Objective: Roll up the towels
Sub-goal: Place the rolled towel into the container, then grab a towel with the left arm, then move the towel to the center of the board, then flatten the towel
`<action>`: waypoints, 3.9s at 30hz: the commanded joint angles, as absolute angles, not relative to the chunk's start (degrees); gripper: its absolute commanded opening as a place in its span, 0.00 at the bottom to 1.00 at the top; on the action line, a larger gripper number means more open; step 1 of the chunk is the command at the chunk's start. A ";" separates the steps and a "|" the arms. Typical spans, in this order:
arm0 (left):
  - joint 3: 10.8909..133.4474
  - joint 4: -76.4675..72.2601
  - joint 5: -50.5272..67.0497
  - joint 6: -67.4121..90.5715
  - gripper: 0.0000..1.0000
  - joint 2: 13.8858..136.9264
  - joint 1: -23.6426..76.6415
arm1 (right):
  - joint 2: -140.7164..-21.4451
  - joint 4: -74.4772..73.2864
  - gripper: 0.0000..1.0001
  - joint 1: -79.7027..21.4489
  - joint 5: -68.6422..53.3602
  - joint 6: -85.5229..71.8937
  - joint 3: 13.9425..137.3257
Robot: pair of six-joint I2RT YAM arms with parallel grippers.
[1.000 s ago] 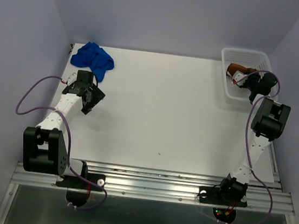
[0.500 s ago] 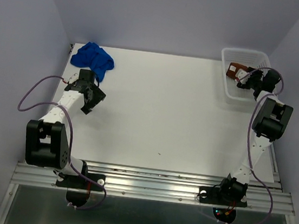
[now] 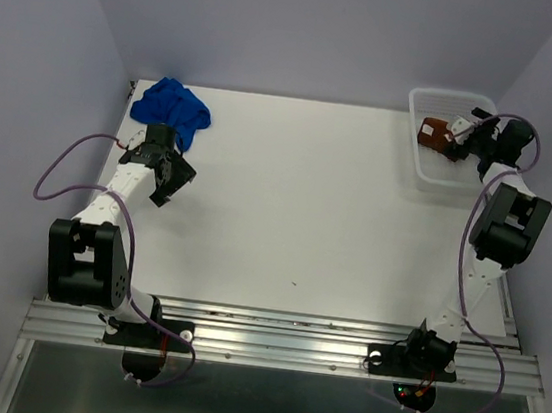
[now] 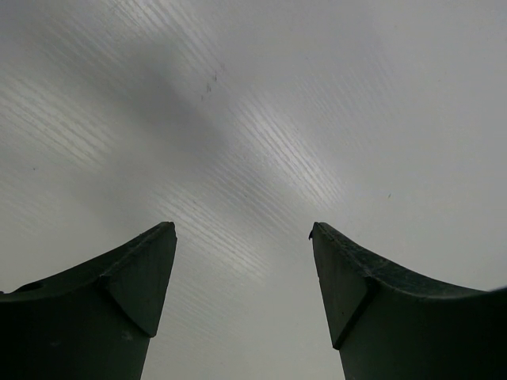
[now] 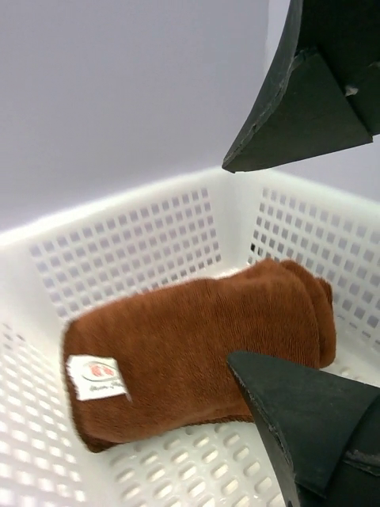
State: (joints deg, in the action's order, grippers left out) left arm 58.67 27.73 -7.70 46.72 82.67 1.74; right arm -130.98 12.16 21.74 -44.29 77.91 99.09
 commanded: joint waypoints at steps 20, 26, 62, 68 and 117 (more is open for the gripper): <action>71.61 24.09 -9.13 43.94 0.99 90.25 -1.21 | -104.60 17.84 1.00 2.41 -18.94 1.68 86.93; 86.69 21.70 -7.48 40.61 0.99 107.20 -4.57 | -100.56 24.16 1.00 -3.50 -17.41 -18.36 80.52; 99.05 15.30 20.90 33.74 0.00 91.86 18.09 | -54.15 -9.31 1.00 -12.39 0.53 -29.62 50.63; 95.64 12.66 24.52 36.38 0.00 82.19 21.80 | -50.63 -10.37 1.00 -12.39 0.44 -28.57 47.73; 115.75 29.18 5.63 27.33 0.98 132.44 10.72 | -113.99 -20.66 0.99 -37.70 9.40 -31.55 91.50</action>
